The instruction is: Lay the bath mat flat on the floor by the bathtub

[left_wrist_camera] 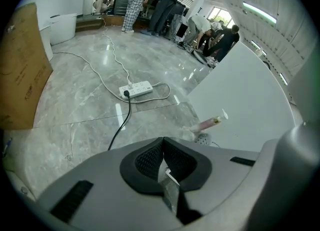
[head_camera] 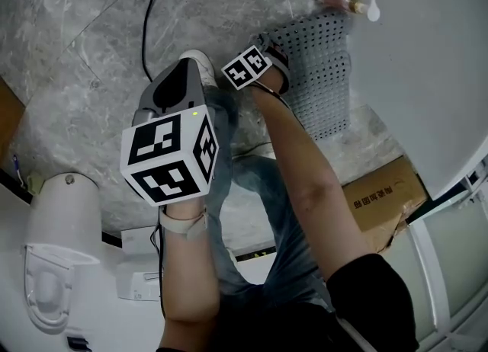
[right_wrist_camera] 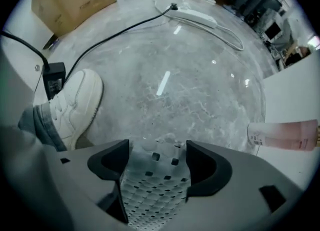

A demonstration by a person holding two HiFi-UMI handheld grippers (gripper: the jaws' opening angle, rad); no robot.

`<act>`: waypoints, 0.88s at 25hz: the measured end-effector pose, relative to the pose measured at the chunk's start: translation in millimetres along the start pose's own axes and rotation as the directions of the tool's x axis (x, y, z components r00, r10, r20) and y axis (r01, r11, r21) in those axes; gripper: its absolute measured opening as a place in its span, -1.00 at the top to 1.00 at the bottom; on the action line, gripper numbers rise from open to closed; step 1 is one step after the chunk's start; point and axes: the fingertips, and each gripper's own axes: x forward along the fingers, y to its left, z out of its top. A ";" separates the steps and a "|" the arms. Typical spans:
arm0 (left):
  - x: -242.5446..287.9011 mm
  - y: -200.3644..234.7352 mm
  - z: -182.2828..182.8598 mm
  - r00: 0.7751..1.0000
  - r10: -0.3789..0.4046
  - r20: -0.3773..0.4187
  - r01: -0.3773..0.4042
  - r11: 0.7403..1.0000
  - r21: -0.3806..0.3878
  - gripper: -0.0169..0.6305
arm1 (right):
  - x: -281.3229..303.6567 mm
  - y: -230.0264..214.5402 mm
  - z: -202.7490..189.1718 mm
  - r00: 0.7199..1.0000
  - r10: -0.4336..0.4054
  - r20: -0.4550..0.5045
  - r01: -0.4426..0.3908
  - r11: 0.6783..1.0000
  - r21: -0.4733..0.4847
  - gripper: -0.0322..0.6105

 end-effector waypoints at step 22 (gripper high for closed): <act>1.7 -17.2 -6.2 0.999 -0.052 -0.002 0.052 0.998 -0.021 0.89 | -49.0 -5.4 14.1 0.935 -0.051 0.350 -0.130 0.871 0.474 0.75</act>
